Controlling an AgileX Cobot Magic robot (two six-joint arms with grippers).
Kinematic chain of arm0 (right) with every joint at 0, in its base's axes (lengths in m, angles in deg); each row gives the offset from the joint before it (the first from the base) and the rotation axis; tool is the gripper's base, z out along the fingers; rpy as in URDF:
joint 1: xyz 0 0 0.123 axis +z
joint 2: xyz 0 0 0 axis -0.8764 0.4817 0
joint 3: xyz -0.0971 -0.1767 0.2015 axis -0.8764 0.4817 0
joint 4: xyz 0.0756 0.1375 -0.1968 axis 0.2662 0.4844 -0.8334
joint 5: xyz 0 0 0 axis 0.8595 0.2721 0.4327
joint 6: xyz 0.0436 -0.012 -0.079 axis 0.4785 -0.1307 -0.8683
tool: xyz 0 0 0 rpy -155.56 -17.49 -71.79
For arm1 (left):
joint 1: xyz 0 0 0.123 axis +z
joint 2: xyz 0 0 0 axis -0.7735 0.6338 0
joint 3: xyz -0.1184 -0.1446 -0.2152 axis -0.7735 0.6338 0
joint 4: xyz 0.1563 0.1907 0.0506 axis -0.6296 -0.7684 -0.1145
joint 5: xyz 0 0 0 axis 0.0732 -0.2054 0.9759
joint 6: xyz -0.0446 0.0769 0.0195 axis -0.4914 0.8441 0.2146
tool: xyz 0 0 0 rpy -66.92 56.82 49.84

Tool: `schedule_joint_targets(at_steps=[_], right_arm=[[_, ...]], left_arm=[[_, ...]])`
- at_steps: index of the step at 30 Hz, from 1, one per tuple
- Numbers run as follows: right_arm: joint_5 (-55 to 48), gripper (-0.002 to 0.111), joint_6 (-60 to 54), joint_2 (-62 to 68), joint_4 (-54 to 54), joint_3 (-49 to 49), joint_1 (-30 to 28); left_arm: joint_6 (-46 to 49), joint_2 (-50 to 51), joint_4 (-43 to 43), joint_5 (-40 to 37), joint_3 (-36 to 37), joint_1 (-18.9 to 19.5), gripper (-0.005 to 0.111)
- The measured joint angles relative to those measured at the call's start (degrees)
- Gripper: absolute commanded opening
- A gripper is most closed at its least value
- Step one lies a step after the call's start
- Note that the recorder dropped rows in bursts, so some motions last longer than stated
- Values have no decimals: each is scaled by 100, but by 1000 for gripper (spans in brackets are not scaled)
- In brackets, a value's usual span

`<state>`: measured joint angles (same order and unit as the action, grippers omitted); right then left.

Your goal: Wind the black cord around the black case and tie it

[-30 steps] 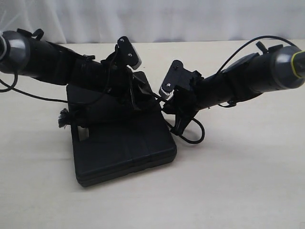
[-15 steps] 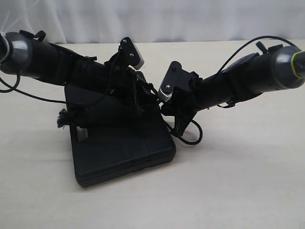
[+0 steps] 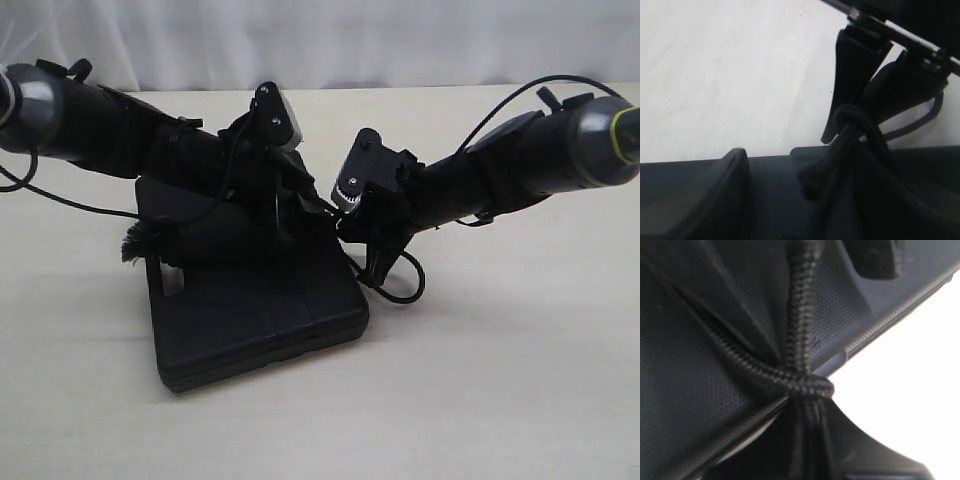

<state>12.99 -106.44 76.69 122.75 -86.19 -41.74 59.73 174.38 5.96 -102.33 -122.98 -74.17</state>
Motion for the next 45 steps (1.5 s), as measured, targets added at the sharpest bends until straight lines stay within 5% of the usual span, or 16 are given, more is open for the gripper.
schedule_joint_targets(at_steps=[8,18,43,45], right_arm=[[0,4,0,0,0,0,0],[-23,4,0,0,0,0,0],[-36,4,-27,0,15,0,0],[-36,4,-27,0,15,0,0]], left_arm=[[0,-40,0,0,0,0,45],[0,-40,39,495,0,0,44],[0,-40,9,-599,-198,0,44],[0,-28,9,-599,-198,0,30]])
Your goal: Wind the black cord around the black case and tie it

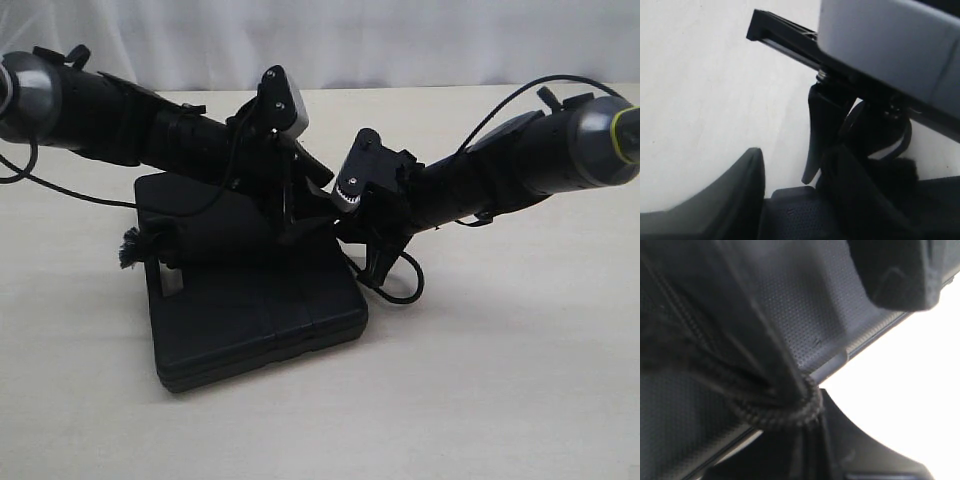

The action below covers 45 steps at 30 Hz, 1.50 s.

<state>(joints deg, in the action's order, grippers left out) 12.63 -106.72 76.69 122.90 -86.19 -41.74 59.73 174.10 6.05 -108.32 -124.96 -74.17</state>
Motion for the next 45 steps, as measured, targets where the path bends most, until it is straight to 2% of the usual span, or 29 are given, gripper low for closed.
schedule_joint_targets(at_steps=[3,9,11,18,21,36,45], right_arm=[[0,4,0,0,0,0,0],[0,4,0,0,44,0,0],[0,8,0,0,147,0,0],[79,45,91,-130,295,0,0],[58,53,260,-273,209,0,0],[53,53,1395,-925,-815,108,0],[-97,53,1849,-1282,-878,120,0]], left_arm=[[0,129,-13,36,0,0,0],[0,151,29,51,0,0,0],[0,151,29,51,0,0,0],[0,151,133,384,0,0,0],[0,151,161,447,0,0,0],[0,-484,185,675,0,0,0],[-113,-506,-60,636,0,0,0]])
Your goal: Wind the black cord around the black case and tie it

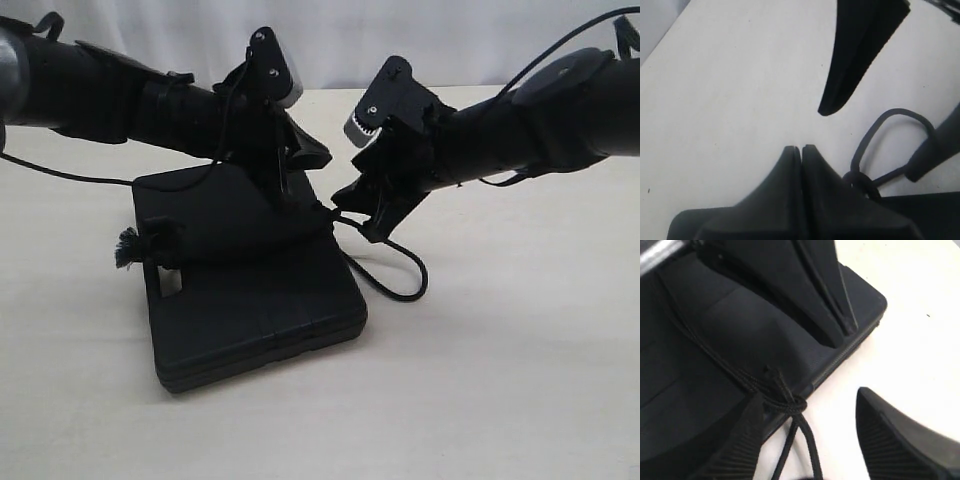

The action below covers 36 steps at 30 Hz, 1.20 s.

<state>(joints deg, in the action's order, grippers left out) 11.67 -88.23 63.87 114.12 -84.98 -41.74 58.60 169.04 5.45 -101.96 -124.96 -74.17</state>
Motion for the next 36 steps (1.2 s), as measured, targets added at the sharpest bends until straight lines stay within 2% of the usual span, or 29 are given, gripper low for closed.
schedule_joint_targets(at_steps=[4,9,14,18,23,27,33,36], right_arm=[[-213,53,-96,40,-151,0,0],[-150,53,-454,297,-56,0,0],[-456,53,-1159,417,633,0,0],[-450,53,-1410,417,861,-11,48],[90,53,-1472,417,979,-11,346],[994,53,-1472,426,979,-11,719],[1576,53,-1487,634,990,-11,998],[2006,45,-1487,758,1001,-11,997]], left_arm=[[-113,0,-217,0,0,23,0],[-481,-86,-336,191,0,268,0],[-1364,-489,-333,742,109,741,0],[-1533,-834,-333,1070,507,1158,0],[-1489,-1044,-168,1473,745,1662,0],[-1489,-1067,-72,1192,745,2030,0],[-1489,-1067,-35,798,755,2146,0],[-1489,-1067,-35,717,755,2146,0]])
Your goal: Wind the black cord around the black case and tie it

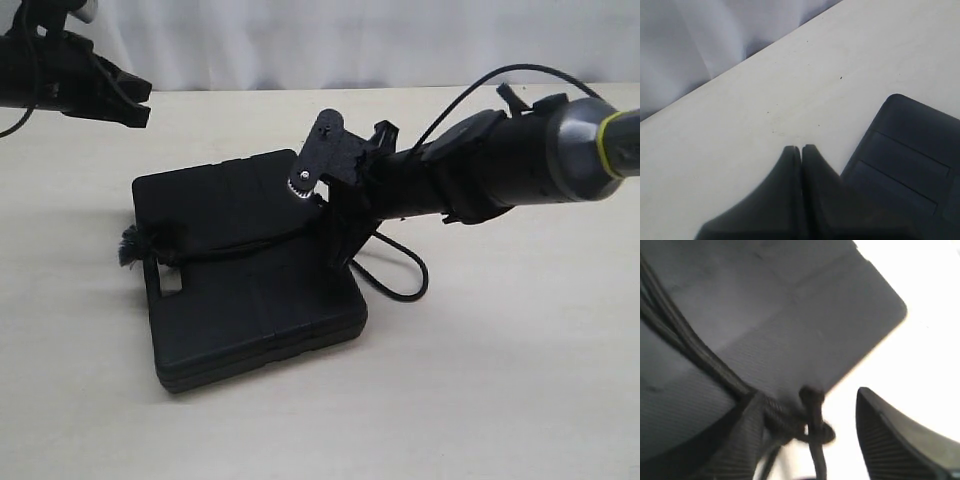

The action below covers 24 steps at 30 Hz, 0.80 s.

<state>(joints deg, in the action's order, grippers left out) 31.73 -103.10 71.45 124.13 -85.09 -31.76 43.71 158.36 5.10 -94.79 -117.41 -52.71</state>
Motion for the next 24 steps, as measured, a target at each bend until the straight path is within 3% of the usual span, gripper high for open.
schedule_joint_targets(at_steps=[5,10,14,21,24], right_arm=[[249,19,58,27,13,0,0],[49,5,58,27,13,0,0],[-238,10,68,27,-8,0,0],[-77,38,507,-260,140,0,0],[269,43,1212,-462,182,0,0]], left_arm=[[0,0,8,-8,0,0,0],[0,0,8,-21,4,0,0],[0,0,8,-21,4,0,0],[13,0,8,-21,4,0,0],[44,0,8,-21,4,0,0]])
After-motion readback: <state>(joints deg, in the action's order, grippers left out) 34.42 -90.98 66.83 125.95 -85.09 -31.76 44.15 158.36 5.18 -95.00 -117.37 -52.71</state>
